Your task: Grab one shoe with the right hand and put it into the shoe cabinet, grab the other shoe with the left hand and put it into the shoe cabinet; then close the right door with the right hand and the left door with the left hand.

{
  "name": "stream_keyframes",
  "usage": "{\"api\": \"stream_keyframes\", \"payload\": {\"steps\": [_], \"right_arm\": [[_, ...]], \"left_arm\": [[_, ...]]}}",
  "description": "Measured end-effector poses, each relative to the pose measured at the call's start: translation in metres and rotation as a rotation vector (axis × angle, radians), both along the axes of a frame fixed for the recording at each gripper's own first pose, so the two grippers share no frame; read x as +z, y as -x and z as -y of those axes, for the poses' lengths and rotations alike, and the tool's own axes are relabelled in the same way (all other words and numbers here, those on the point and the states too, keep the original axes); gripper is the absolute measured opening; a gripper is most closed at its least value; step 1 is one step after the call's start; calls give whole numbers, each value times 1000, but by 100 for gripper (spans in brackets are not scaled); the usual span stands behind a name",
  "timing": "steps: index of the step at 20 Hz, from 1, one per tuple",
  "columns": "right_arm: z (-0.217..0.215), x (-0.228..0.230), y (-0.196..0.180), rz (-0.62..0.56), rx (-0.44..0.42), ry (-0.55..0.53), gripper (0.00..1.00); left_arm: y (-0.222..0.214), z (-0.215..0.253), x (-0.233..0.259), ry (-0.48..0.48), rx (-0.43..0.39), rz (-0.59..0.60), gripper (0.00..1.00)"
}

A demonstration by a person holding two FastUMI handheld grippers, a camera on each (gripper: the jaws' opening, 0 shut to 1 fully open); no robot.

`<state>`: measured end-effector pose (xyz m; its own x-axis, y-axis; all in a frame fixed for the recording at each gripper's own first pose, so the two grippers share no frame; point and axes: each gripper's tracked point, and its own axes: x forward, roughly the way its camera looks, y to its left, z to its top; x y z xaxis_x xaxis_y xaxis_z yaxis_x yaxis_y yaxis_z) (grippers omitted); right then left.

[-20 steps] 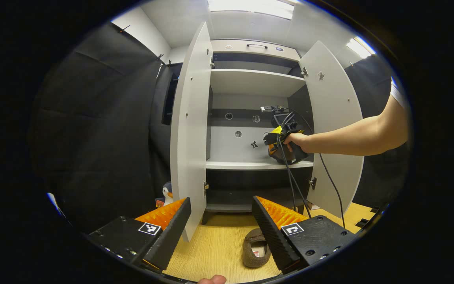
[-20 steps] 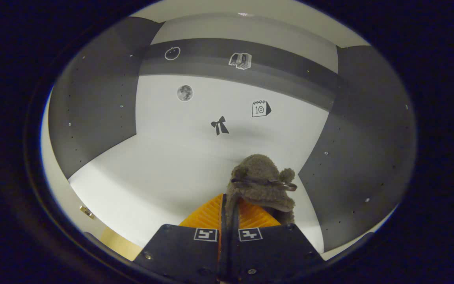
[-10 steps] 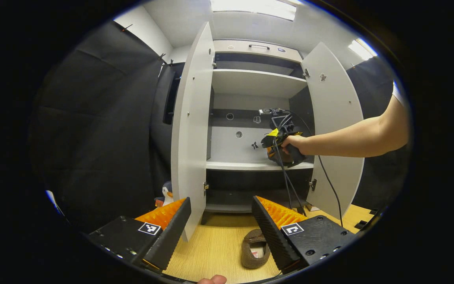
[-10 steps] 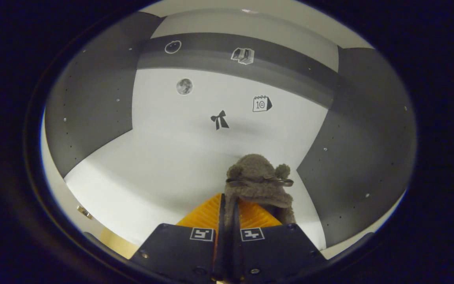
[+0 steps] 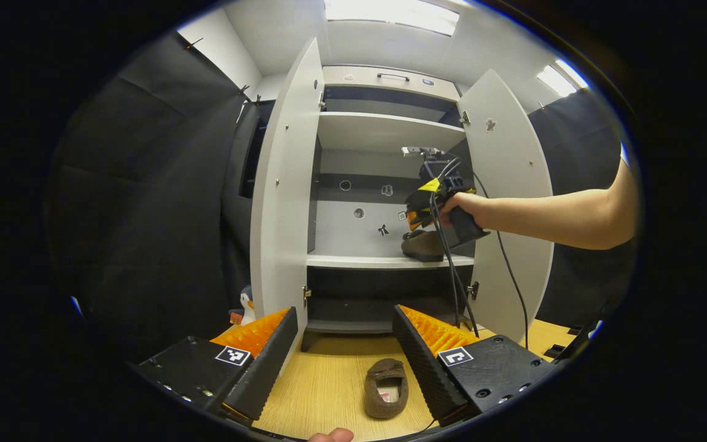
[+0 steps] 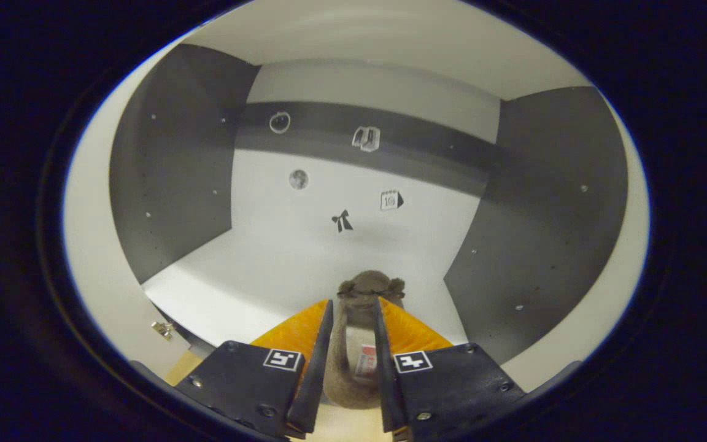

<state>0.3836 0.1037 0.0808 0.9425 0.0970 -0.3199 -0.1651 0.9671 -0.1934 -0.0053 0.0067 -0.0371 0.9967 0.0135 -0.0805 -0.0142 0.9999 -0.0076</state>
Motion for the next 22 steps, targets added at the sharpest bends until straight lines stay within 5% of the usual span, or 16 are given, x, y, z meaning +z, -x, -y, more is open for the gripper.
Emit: {"api": "stream_keyframes", "payload": {"steps": [5,11,12,16,22], "right_arm": [[1,46,95,189,85,-100,50],[17,-23,218,237,132,-191,60],[24,-39,237,240,114,-192,54],[60,-101,289,261,-31,-164,60],[87,-172,350,236,-93,-231,63]], "left_arm": [[-2,12,3,-6,-40,14,95],[1,27,3,-3,-90,16,95],[2,30,2,1,-98,17,95],[8,42,-4,-4,-132,-1,95],[15,61,-27,-28,-174,-65,95]]}}
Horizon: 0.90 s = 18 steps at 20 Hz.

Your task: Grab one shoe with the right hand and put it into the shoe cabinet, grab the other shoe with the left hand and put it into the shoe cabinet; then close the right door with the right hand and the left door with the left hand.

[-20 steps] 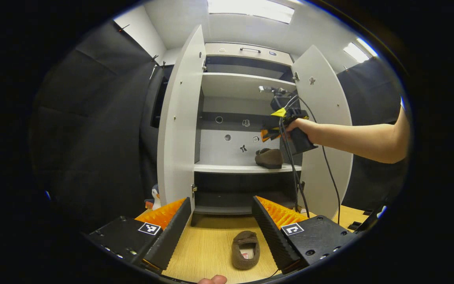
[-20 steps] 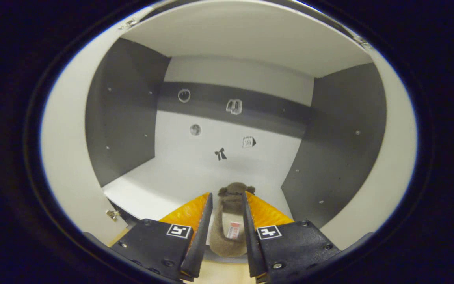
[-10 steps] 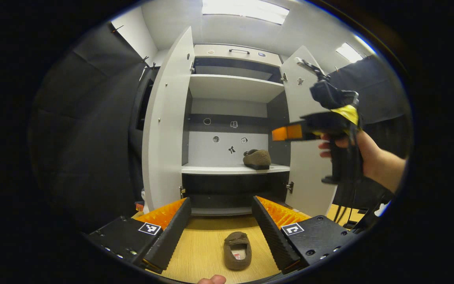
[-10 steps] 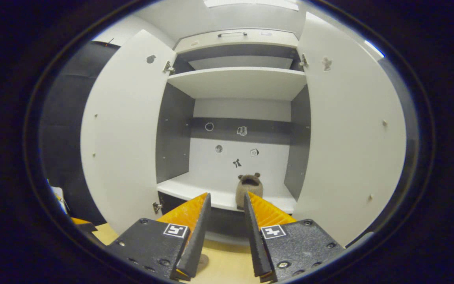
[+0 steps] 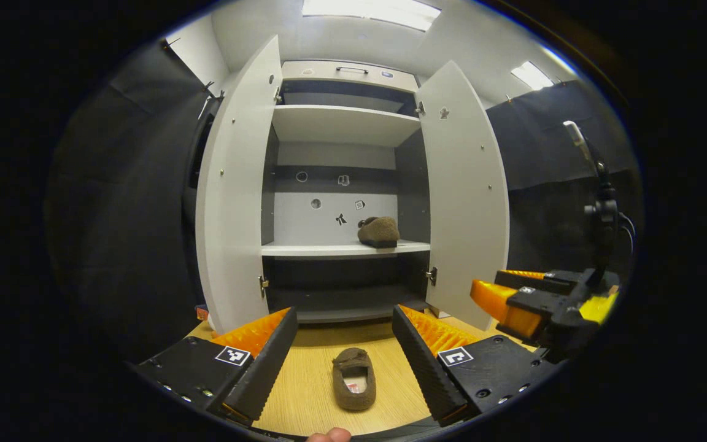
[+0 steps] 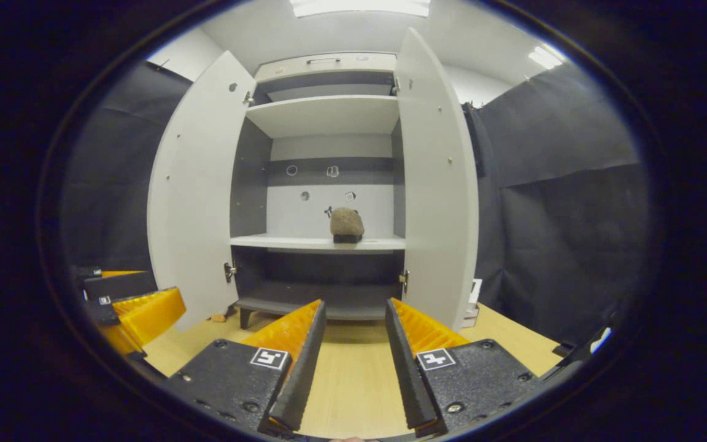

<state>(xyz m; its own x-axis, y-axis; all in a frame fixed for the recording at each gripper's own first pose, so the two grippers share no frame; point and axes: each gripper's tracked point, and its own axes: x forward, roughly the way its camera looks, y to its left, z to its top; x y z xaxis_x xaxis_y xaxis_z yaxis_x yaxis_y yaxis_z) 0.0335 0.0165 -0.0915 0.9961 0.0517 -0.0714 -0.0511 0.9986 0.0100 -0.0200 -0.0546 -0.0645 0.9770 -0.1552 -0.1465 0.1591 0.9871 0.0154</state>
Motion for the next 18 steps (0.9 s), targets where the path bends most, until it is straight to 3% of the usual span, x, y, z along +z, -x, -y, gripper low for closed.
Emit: {"api": "stream_keyframes", "payload": {"steps": [3,7,12,18], "right_arm": [[8,-12,14,-31,-13,28,69],[13,-1,28,-27,-14,63,69],[20,22,50,10,-16,72,69],[32,16,50,-31,-41,66,69]], "left_arm": [[-4,11,-28,20,-36,-95,95],[-29,9,-87,71,-34,-303,95],[-59,-7,-167,81,41,-492,95],[-58,-20,-257,100,116,-697,96]]}}
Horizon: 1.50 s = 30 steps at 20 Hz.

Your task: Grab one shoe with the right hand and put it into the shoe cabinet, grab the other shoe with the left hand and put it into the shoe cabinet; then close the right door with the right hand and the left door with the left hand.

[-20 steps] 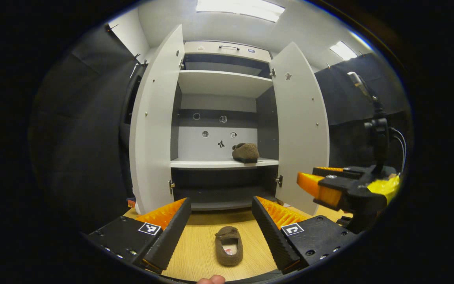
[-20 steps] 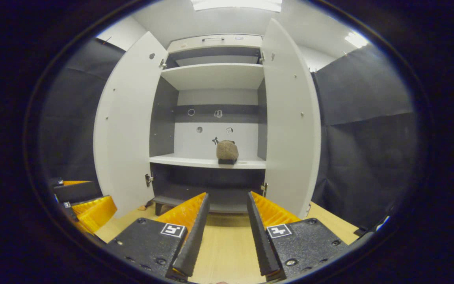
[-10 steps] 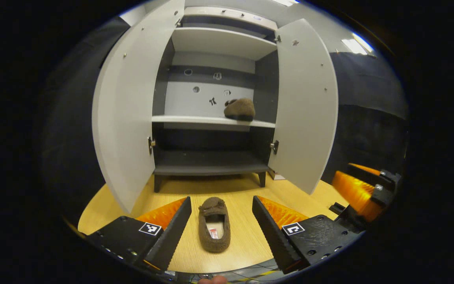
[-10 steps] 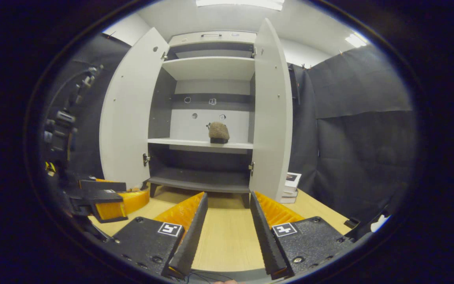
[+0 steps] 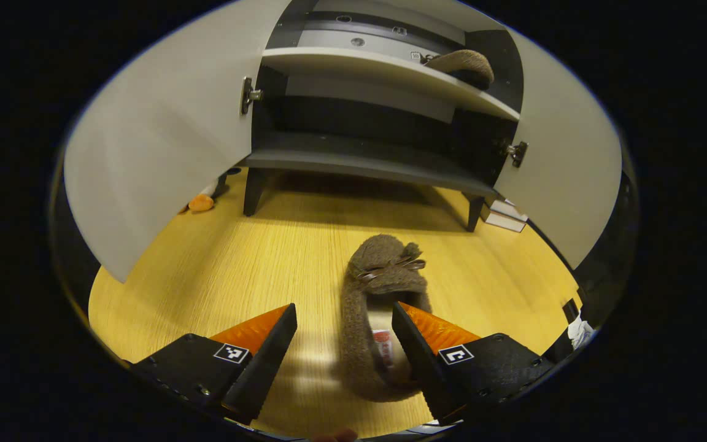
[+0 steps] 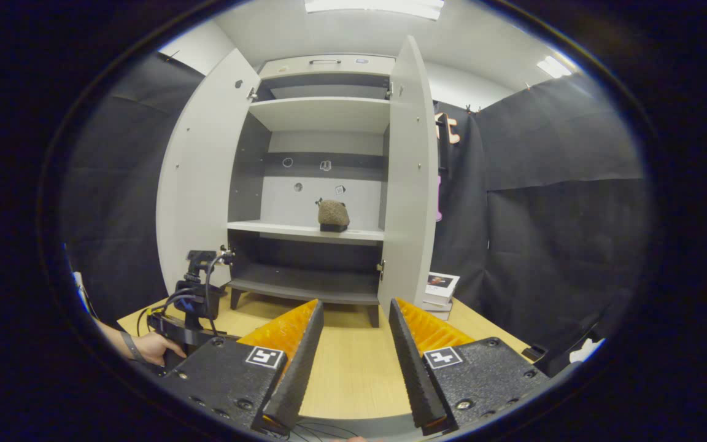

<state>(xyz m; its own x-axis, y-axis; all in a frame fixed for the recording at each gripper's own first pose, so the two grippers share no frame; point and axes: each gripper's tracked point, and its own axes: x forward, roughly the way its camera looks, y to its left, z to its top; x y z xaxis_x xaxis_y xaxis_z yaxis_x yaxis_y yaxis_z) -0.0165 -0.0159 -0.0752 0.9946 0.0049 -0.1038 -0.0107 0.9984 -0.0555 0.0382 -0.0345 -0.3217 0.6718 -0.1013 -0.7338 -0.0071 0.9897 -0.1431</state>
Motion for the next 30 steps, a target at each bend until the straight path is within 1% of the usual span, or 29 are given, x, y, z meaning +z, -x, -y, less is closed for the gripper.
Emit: {"api": "stream_keyframes", "payload": {"steps": [2,6,8,9,10,11,12,13,14,15,16,17,18,20,21,22,23,24,25,26,27,28,29,30], "right_arm": [[5,0,-2,-2,-12,3,69],[9,-1,-9,-16,-17,5,69],[10,-2,-13,-22,-19,-7,69],[10,-4,-16,-26,-19,-10,69],[10,-4,-17,-27,-20,-13,69],[9,-4,-20,-29,-19,-12,70],[8,-4,-21,-30,-16,-10,70],[7,-4,-23,-27,-13,-8,70],[7,-3,-26,-25,-11,-5,70],[6,-2,-29,-25,-9,-4,70],[5,-3,-31,-26,-7,-4,69],[5,-2,-33,-22,-10,-7,69],[5,0,-34,-15,-14,-12,70],[0,-3,-38,-16,-4,-14,82],[-2,-5,-40,-20,-4,-12,87],[-3,-5,-41,-19,-1,-15,87],[-5,-4,-42,-18,5,-21,90],[-9,-5,-42,-17,13,-25,90],[-10,-5,-43,-15,17,-23,88],[-10,-4,-43,-10,16,-19,88],[-10,-2,-43,-6,15,-14,90],[-11,-4,-43,-7,17,-11,88],[-11,-3,-43,-7,17,-10,88],[-10,-3,-44,-8,15,-8,88]], "left_arm": [[-1,-3,-10,1,8,-19,96],[-3,2,-20,60,7,-19,96],[-12,12,-24,99,-12,-12,89],[-14,17,-23,108,-25,-1,74],[-16,21,-23,105,-42,10,66],[-19,27,-22,104,-56,20,63],[-21,25,-23,78,-54,27,42],[-23,19,-17,37,-35,41,26],[-31,16,-25,28,-10,44,21],[-28,13,-18,31,24,37,17],[-28,13,-8,31,53,54,4],[-30,16,10,28,60,98,4],[-35,19,36,16,43,151,4],[-50,25,97,-2,7,272,4],[-60,29,129,8,1,323,3],[-72,33,162,28,-4,368,3],[-85,36,192,42,-5,405,4],[-99,37,220,48,-2,445,3],[-114,37,248,51,4,490,3],[-131,37,273,50,15,527,3],[-149,35,295,38,32,559,3],[-169,31,312,14,48,588,3],[-191,27,325,-12,67,608,3],[-202,27,346,-32,81,617,3]]}}
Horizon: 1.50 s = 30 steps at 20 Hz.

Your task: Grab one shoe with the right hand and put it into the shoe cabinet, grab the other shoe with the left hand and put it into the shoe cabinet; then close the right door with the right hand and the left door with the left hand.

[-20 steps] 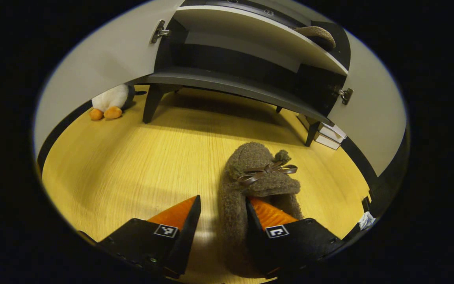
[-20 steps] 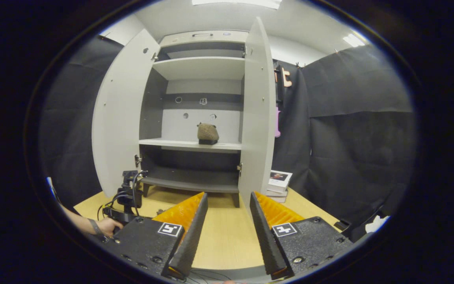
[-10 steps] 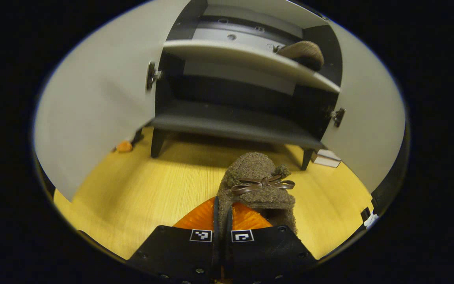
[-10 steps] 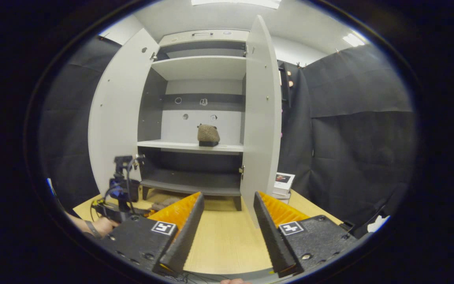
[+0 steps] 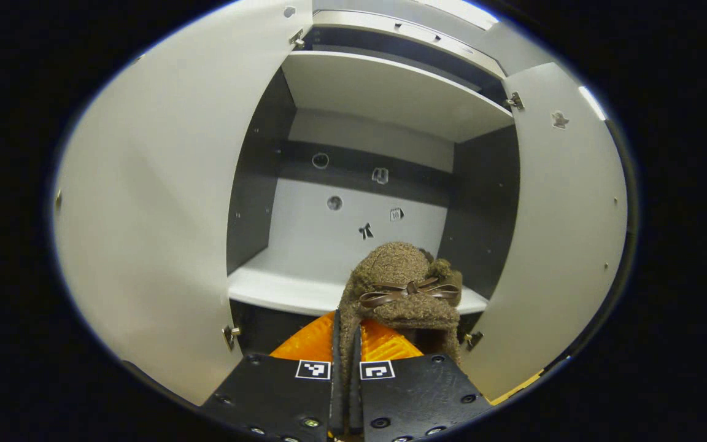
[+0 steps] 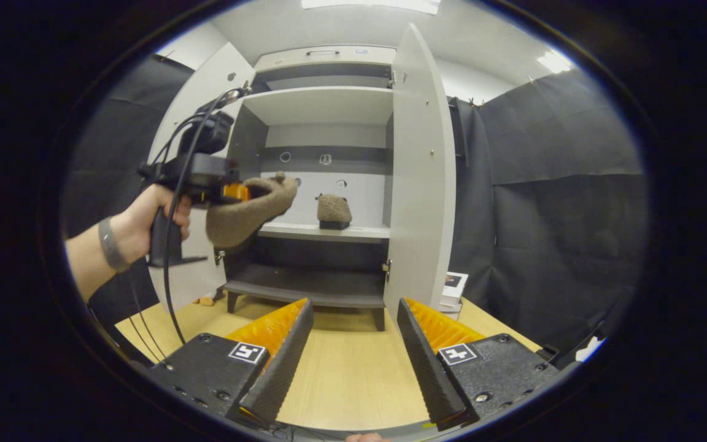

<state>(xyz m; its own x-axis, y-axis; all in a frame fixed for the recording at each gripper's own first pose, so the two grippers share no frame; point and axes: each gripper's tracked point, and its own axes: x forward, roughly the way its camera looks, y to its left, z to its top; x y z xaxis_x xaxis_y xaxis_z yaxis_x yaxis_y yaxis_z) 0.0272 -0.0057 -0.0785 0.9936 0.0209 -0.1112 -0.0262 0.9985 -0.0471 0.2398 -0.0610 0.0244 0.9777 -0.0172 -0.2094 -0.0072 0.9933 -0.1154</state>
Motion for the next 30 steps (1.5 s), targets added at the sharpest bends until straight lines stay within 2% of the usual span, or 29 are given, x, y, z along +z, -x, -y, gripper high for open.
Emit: {"api": "stream_keyframes", "payload": {"steps": [3,7,11,14,15,16,18,20,21,22,24,25,26,27,28,29,30], "right_arm": [[5,1,0,0,-14,2,88],[8,-4,-4,-15,-32,11,88],[12,-5,-6,-26,-51,11,88],[20,-4,-15,-22,-67,8,88],[21,-4,-18,-21,-72,6,88],[22,-4,-19,-21,-76,5,88],[23,-8,-22,-29,-76,0,88],[24,-10,-25,-36,-73,-1,88],[25,-10,-26,-36,-73,-3,88],[24,-11,-27,-36,-71,-6,88],[22,-9,-29,-34,-63,-16,88],[21,-8,-29,-31,-62,-14,88],[21,-8,-30,-28,-61,-9,88],[20,-8,-30,-29,-58,-4,88],[19,-9,-30,-31,-52,-3,88],[18,-8,-29,-32,-45,-3,88],[17,-8,-28,-31,-41,-4,88]], "left_arm": [[-67,-11,0,-28,23,-28,3],[-125,-18,-37,-43,50,-145,3],[-162,-16,-74,-1,66,-313,3],[-172,-20,-85,12,89,-379,4],[-173,-20,-88,25,92,-389,13],[-174,-20,-90,41,92,-404,3],[-176,-21,-95,53,95,-437,4],[-179,-26,-99,32,100,-459,18],[-180,-27,-98,28,99,-460,33],[-179,-29,-98,24,100,-464,38],[-173,-32,-94,29,106,-473,45],[-171,-33,-89,29,105,-461,39],[-168,-34,-81,23,104,-446,60],[-165,-35,-73,19,103,-426,49],[-159,-34,-62,17,100,-399,58],[-155,-29,-51,24,82,-362,82],[-146,-26,-37,27,69,-316,82]]}}
